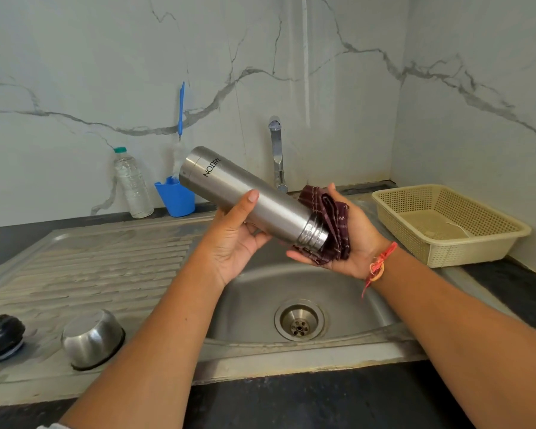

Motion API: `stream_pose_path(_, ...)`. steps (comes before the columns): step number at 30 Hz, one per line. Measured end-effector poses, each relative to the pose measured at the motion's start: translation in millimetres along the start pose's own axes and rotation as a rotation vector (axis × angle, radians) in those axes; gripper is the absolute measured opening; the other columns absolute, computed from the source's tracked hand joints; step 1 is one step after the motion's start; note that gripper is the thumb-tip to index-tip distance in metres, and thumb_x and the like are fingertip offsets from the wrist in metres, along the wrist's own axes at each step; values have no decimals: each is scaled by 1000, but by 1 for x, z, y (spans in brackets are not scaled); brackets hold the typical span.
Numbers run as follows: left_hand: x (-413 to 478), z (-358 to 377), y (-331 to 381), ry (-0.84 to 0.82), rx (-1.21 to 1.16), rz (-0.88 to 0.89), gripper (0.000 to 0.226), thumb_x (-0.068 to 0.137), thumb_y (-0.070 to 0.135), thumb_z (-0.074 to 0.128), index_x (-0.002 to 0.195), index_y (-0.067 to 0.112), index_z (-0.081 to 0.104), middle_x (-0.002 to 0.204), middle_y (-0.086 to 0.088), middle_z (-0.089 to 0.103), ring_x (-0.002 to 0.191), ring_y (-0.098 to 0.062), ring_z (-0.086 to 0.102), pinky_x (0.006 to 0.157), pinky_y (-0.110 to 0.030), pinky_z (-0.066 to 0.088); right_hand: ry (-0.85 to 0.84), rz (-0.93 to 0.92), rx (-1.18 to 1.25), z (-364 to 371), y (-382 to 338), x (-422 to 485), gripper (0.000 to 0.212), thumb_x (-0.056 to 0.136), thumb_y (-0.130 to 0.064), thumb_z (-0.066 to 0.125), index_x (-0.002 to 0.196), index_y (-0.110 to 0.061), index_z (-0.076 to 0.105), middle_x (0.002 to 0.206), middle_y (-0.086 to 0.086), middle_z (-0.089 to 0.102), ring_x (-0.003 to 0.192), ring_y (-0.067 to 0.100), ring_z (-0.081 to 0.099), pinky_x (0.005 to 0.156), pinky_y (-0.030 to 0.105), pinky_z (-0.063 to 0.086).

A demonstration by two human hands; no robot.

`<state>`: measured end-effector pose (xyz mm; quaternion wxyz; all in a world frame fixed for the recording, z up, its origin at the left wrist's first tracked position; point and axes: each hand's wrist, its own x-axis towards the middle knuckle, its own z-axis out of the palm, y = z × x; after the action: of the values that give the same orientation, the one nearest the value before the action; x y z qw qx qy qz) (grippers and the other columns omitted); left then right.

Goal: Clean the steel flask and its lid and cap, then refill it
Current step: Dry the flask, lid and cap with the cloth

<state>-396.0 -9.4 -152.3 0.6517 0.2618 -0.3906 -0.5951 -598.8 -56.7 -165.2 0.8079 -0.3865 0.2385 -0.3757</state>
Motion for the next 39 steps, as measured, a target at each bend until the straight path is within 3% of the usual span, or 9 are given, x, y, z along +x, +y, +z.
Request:
stream_pose_path(5, 4, -2, 0, -36, 76, 38, 112, 53, 28, 103, 149, 13, 46, 139, -13, 65, 130, -29, 62, 97, -45, 57, -143, 97, 11, -1, -2, -3, 77, 81, -73, 64, 135, -17, 62, 139, 22, 58, 128, 48, 54, 93, 62, 51)
stream_pose_path(10, 7, -11, 3, 15, 167, 34, 109, 52, 41, 102, 146, 19, 50, 133, -7, 69, 126, -25, 65, 99, -40, 56, -165, 126, -113, 5, 2, -8, 77, 60, -43, 93, 123, -10, 65, 119, 22, 67, 115, 39, 65, 67, 41, 64)
stream_pose_path(13, 6, -14, 4, 100, 180, 21, 106, 60, 43, 97, 149, 17, 45, 133, -13, 69, 121, -29, 69, 87, -40, 60, -131, 75, -202, 14, 7, -10, 65, 68, -35, 86, 121, -5, 63, 111, 20, 69, 106, 32, 68, 62, 35, 63)
stream_pose_path(17, 7, -13, 3, 102, 169, 5, 65, 91, 28, 72, 148, 12, 45, 136, -17, 66, 120, -31, 69, 88, -43, 61, 10, -95, -343, 23, 14, -8, 41, 85, -21, 77, 119, -7, 61, 105, 19, 68, 95, 28, 68, 69, 41, 63)
stream_pose_path(21, 6, -10, 3, 159, 155, -17, 42, 97, 23, 66, 136, 16, 55, 131, -16, 67, 116, -28, 68, 99, -49, 57, 163, -331, -775, 22, 17, -3, 59, 75, -13, 86, 125, -20, 56, 106, 5, 73, 92, 20, 74, 77, 40, 63)
stream_pose_path(24, 4, -6, 1, 247, 64, -1, 60, 86, 44, 75, 136, 18, 53, 124, -15, 73, 114, -30, 71, 101, -53, 55, 201, -509, -1230, 20, 20, 1, 86, 62, -30, 90, 135, -29, 45, 114, -8, 65, 97, 10, 67, 85, 32, 58)
stream_pose_path(29, 7, -3, -7, 387, 20, 36, 80, 73, 48, 86, 137, 13, 54, 125, -18, 72, 109, -31, 74, 98, -51, 58, 237, -673, -1728, 28, 36, 9, 106, 63, -49, 81, 150, -21, 28, 141, 3, 44, 121, 24, 53, 100, 38, 50)
stream_pose_path(35, 4, 3, -16, 207, 100, 36, 68, 82, 27, 82, 141, 10, 53, 111, -14, 71, 103, -28, 72, 91, -46, 61, 366, -671, -1441, 41, 39, 3, 86, 63, -46, 82, 136, -28, 41, 119, -6, 58, 101, 12, 60, 86, 27, 52)
stream_pose_path(39, -2, 6, -13, 88, 133, 10, 41, 84, 25, 75, 120, 12, 64, 101, -9, 75, 98, -23, 72, 85, -40, 62, 62, -268, -927, 30, 24, -1, 60, 69, -34, 87, 121, -23, 60, 106, 2, 74, 97, 18, 73, 91, 42, 58)
